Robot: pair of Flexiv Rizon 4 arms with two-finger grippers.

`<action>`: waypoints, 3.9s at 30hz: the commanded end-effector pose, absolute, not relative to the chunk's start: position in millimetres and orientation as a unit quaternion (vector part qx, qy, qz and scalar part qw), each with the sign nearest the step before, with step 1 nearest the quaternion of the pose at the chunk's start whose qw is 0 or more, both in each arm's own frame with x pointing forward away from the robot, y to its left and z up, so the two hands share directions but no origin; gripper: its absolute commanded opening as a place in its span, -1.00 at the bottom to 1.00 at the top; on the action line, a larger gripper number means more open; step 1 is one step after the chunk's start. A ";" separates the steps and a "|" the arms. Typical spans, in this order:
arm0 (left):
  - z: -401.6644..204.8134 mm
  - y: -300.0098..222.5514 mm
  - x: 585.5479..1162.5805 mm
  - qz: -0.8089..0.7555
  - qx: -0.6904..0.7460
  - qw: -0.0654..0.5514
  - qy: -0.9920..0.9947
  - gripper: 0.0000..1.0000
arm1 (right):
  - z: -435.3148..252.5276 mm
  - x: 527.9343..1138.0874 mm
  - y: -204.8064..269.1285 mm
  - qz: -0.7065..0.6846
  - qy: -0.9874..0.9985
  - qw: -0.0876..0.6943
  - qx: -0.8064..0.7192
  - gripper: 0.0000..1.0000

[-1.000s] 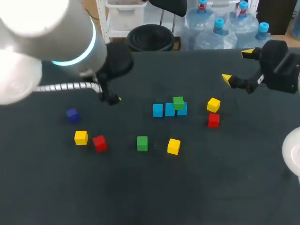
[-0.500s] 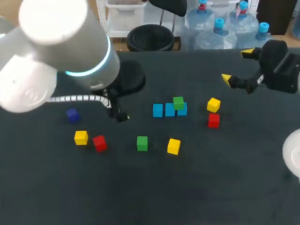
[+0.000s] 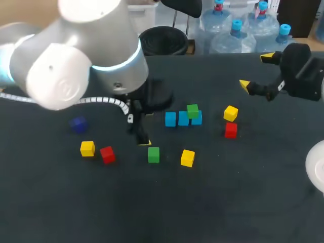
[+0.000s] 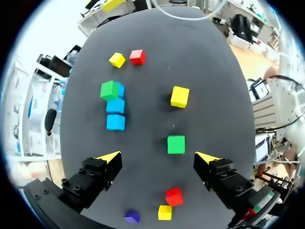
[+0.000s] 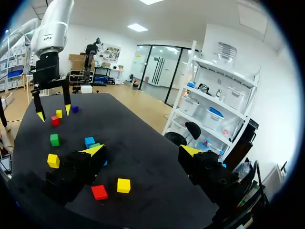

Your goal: Place the blue cubes, place green cubes on the blue cubes, place the yellow cubes on the green cubes, then place the red cubes on the yellow cubes, and place purple cube on the red cubes.

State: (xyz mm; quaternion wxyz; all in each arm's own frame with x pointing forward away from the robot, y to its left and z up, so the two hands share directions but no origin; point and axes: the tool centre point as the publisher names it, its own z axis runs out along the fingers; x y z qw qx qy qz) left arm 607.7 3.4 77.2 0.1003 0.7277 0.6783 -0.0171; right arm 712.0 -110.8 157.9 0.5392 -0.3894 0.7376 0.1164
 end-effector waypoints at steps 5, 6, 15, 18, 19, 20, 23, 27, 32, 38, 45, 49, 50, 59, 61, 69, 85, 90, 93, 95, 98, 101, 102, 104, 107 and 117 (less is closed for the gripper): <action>69.8 3.5 612.1 -0.047 0.730 0.028 0.681 1.00 | 158.1 711.7 -111.7 0.118 0.737 0.539 -0.390 1.00; 68.8 4.2 610.2 -0.048 0.731 0.023 0.681 1.00 | 158.1 711.7 -111.7 0.118 0.737 0.539 -0.390 1.00; 58.7 6.6 603.9 -0.048 0.682 0.017 0.730 1.00 | 158.1 711.7 -111.7 0.118 0.737 0.539 -0.390 1.00; 57.4 5.6 603.6 -0.039 0.676 0.036 0.735 1.00 | 158.1 711.7 -111.7 0.118 0.737 0.539 -0.390 1.00; 57.5 5.0 603.1 -0.035 0.676 0.043 0.735 1.00 | 158.1 711.7 -111.7 0.118 0.737 0.539 -0.390 1.00; 57.6 5.0 602.8 -0.029 0.673 0.051 0.737 1.00 | 158.1 711.7 -111.7 0.118 0.737 0.539 -0.390 1.00; 60.0 4.5 600.6 -0.026 0.677 0.075 0.732 1.00 | 158.1 711.7 -111.7 0.118 0.737 0.539 -0.390 1.00; 59.5 5.6 593.3 -0.025 0.696 0.053 0.716 1.00 | 158.1 711.7 -111.7 0.118 0.737 0.539 -0.390 1.00; 55.9 9.8 586.7 -0.029 0.700 0.044 0.712 1.00 | 158.1 711.7 -111.7 0.118 0.737 0.539 -0.390 1.00; 46.7 1.6 588.0 -0.038 0.698 0.053 0.714 1.00 | 158.1 711.7 -111.7 0.118 0.737 0.539 -0.390 1.00; 35.6 -3.2 584.4 -0.041 0.704 0.044 0.708 1.00 | 158.1 711.7 -111.7 0.118 0.737 0.539 -0.390 1.00; 26.4 -1.9 583.6 -0.032 0.705 0.026 0.708 1.00 | 158.1 711.7 -111.7 0.118 0.737 0.539 -0.390 1.00; 24.5 -1.4 583.8 -0.030 0.705 0.022 0.708 1.00 | 158.1 711.7 -111.7 0.118 0.737 0.539 -0.390 1.00; 19.0 -4.9 583.1 -0.035 0.700 0.020 0.713 1.00 | 158.1 711.7 -111.7 0.118 0.737 0.539 -0.390 1.00; 18.0 -5.2 582.7 -0.036 0.700 0.020 0.713 1.00 | 158.1 711.7 -111.7 0.118 0.737 0.539 -0.390 1.00; 11.8 -4.2 580.8 -0.037 0.707 0.010 0.707 0.83 | 158.1 711.7 -111.7 0.118 0.737 0.539 -0.390 1.00; 3.7 -6.6 578.8 -0.034 0.714 -0.003 0.699 0.73 | 158.1 711.7 -111.7 0.118 0.737 0.539 -0.390 1.00; 2.2 -7.4 578.9 -0.033 0.714 -0.005 0.699 0.36 | 158.1 711.7 -111.7 0.118 0.737 0.539 -0.390 1.00; 1.8 -7.5 579.0 -0.033 0.715 -0.006 0.698 -0.17 | 158.1 711.7 -111.7 0.118 0.737 0.539 -0.390 1.00; 1.7 -7.5 579.0 -0.033 0.715 -0.007 0.698 -0.47 | 158.1 711.7 -111.7 0.118 0.737 0.539 -0.390 1.00; 1.6 -7.7 579.0 -0.033 0.716 -0.009 0.697 -1.00 | 158.1 711.7 -111.7 0.118 0.737 0.539 -0.390 1.00; 1.5 -7.8 579.0 -0.033 0.716 -0.009 0.697 -1.00 | 158.1 711.7 -111.7 0.118 0.737 0.539 -0.390 1.00; 2.1 -8.1 579.5 -0.034 0.716 -0.009 0.697 -1.00 | 158.1 711.7 -111.7 0.118 0.737 0.539 -0.390 1.00; 4.7 -7.6 581.2 -0.035 0.715 -0.007 0.699 -1.00 | 158.1 711.7 -111.7 0.118 0.737 0.539 -0.390 1.00; 10.6 -6.2 583.8 -0.030 0.719 -0.009 0.694 -1.00 | 158.1 711.7 -111.7 0.118 0.737 0.539 -0.390 1.00; 39.3 0.9 602.3 -0.008 0.722 -0.019 0.691 -1.00 | 158.1 711.7 -111.7 0.118 0.737 0.539 -0.390 1.00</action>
